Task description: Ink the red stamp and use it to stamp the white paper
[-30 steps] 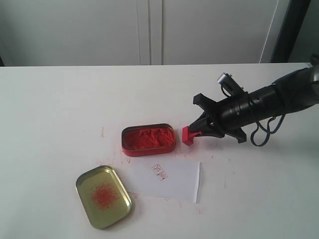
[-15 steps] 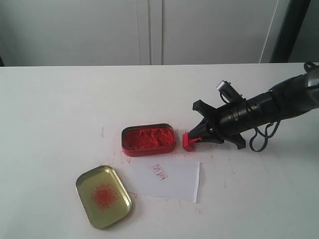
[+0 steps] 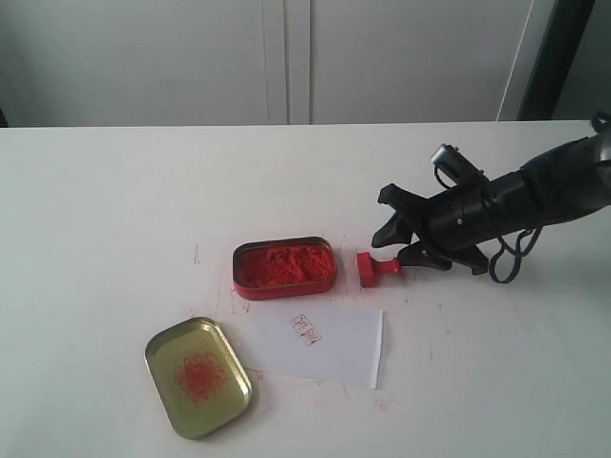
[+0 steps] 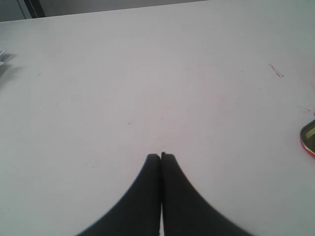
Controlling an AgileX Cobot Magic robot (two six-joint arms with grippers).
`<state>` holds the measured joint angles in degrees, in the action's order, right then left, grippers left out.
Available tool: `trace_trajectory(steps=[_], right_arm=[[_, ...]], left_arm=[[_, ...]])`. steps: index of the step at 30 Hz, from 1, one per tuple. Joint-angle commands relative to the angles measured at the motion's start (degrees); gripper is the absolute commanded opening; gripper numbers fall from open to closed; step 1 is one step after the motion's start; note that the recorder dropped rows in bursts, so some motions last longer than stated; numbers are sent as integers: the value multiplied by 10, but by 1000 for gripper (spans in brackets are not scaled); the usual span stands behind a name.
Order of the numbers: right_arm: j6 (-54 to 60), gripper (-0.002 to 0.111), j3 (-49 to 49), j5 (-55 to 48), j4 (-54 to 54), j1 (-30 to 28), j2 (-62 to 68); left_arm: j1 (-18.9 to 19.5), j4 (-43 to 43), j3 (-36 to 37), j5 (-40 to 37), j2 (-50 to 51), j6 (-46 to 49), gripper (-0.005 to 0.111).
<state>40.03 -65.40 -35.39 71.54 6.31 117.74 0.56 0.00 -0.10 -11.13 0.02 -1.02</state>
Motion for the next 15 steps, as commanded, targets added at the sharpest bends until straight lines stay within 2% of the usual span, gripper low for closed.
trace_trajectory(steps=[1, 11, 15], right_arm=[[-2, 48, 16, 39, -7, -1, -28], [-2, 47, 28, 56, -46, -1, -70], [-2, 32, 28, 34, -81, -1, -81]], left_arm=[[-2, -3, 1, 0, 0, -2, 0], [-2, -3, 1, 0, 0, -2, 0], [-2, -3, 1, 0, 0, -2, 0]])
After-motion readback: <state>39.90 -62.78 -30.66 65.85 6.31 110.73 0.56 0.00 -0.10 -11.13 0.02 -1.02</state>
